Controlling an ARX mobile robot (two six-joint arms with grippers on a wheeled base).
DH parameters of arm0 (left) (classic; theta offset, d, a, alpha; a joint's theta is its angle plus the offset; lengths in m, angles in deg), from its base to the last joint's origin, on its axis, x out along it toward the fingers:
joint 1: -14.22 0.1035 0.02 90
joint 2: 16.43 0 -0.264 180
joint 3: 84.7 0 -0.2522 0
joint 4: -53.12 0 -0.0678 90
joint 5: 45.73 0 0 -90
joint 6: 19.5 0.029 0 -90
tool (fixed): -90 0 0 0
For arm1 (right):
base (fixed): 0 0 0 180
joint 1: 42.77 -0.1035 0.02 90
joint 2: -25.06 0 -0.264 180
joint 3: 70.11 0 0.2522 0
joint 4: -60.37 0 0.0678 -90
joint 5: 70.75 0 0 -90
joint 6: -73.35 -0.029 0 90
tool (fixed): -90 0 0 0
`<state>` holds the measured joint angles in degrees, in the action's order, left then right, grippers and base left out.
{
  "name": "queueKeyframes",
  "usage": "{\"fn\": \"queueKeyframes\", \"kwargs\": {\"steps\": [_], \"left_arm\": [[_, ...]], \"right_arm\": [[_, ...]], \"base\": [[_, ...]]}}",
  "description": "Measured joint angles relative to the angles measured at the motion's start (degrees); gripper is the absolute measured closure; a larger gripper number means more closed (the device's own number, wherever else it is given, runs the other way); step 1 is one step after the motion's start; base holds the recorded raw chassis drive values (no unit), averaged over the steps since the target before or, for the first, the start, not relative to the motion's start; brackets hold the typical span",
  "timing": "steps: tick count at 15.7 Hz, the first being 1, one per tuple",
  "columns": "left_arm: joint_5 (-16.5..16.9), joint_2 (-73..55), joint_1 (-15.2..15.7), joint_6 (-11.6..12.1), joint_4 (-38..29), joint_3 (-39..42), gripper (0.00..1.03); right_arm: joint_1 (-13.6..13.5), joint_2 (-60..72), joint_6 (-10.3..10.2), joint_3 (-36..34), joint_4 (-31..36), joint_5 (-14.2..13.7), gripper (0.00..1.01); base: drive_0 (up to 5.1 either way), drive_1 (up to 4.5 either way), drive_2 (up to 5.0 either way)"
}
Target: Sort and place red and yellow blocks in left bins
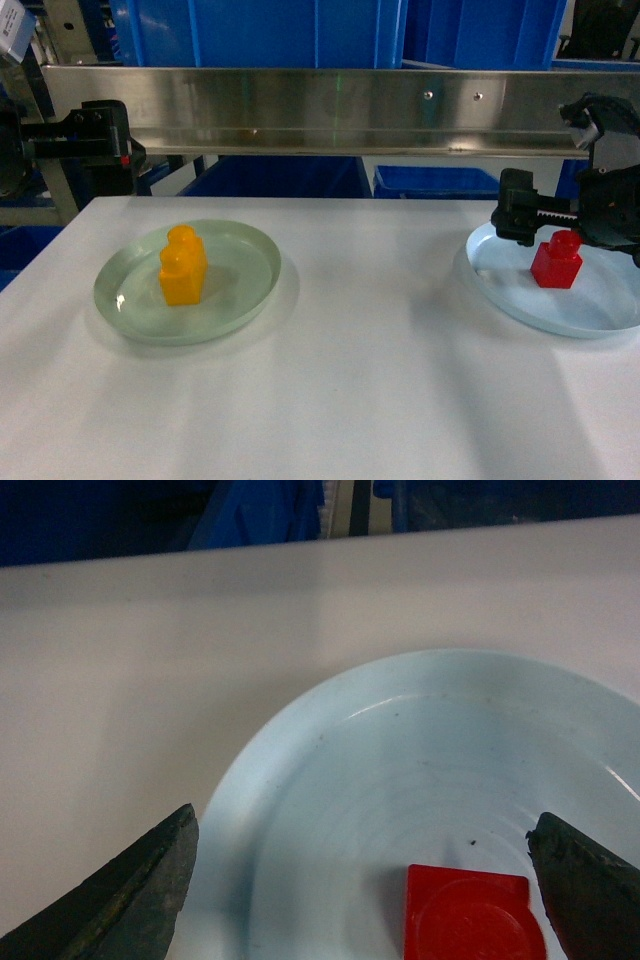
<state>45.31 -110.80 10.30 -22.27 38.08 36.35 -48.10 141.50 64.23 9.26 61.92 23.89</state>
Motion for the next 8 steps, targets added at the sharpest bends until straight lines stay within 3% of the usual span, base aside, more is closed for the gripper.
{"fn": "queueKeyframes", "kwargs": {"steps": [4, 8], "left_arm": [[0.0, 0.0, 0.0, 0.0, 0.0, 0.0, 0.05], [0.0, 0.0, 0.0, 0.0, 0.0, 0.0, 0.05]], "right_arm": [[-0.3, 4.8, 2.8, 3.8, -0.8, 0.0, 0.03], [0.0, 8.1, 3.2, 7.1, -2.1, -1.0, 0.03]], "base": [[0.0, 0.0, 0.0], [0.0, 0.0, 0.0]]}}
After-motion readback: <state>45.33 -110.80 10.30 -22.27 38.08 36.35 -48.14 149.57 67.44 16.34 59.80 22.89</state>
